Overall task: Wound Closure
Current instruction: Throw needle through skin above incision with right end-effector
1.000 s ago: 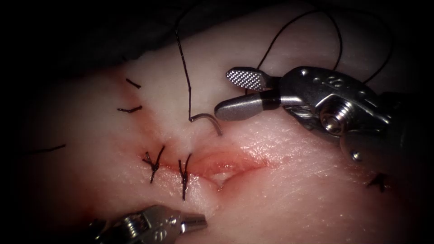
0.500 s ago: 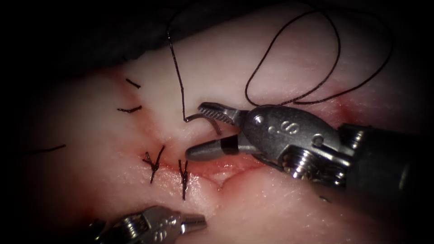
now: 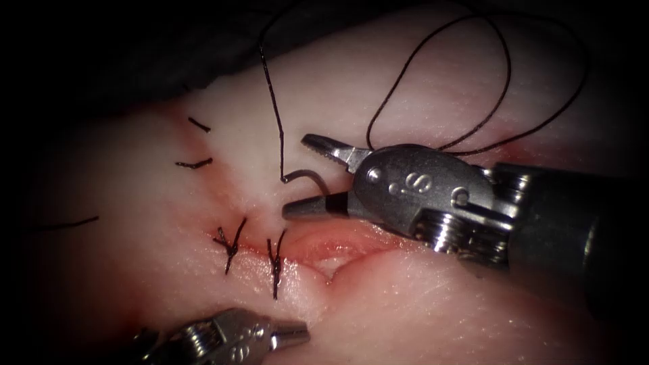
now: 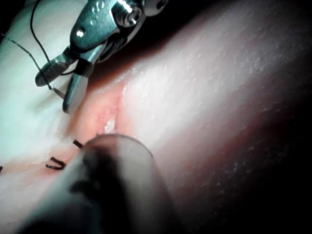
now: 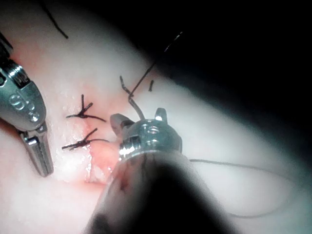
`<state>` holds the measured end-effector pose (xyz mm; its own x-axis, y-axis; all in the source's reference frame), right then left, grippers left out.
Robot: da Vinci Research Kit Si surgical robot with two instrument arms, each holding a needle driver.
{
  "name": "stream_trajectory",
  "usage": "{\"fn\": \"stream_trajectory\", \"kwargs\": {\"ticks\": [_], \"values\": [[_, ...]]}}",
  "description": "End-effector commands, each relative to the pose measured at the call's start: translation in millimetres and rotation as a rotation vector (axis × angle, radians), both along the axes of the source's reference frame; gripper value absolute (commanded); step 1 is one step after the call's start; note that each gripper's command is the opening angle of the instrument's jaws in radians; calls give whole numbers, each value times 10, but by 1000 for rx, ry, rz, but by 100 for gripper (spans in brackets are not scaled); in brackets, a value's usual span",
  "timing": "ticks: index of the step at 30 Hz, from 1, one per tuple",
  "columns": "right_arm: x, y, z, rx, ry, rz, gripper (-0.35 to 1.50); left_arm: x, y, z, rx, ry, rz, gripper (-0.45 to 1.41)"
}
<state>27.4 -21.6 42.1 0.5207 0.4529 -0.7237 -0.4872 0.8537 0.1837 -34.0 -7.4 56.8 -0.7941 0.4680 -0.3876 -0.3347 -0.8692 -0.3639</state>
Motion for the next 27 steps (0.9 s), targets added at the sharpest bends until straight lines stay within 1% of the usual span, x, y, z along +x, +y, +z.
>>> {"fn": "stream_trajectory", "kwargs": {"ticks": [1,2,5,6,7,8,9,11,12,15,20,22,27], "values": [[16,8,3,-7,2,-6,128,-5,8,4,-4,-2,0,-45],[17,8,4,-7,0,-7,128,-6,8,4,-4,-2,-1,-45],[20,8,8,-10,-8,-10,116,-6,8,4,-4,-2,-1,-45],[20,8,9,-4,-11,-20,89,-6,8,4,-4,-1,-1,-45],[20,6,9,1,-22,-26,46,-6,8,4,-4,-1,-1,-45],[21,5,9,13,-33,-42,-5,-6,8,4,-4,-1,-1,-45],[22,4,9,28,-45,-60,-35,-6,8,4,-4,-1,-1,-45],[22,4,8,40,-47,-55,-35,-6,8,4,-4,-1,-1,-45],[23,3,8,70,-32,-19,-35,-5,8,4,-4,-1,-1,-45],[23,6,7,123,-11,41,-35,-6,8,5,-5,-1,-1,-45],[22,18,9,267,77,177,-35,-7,8,7,-6,0,-2,-45],[21,23,13,315,103,210,-35,-7,8,7,-6,0,-2,-45],[17,33,25,459,205,254,-35,-6,8,8,-6,-1,-1,-45]]}}
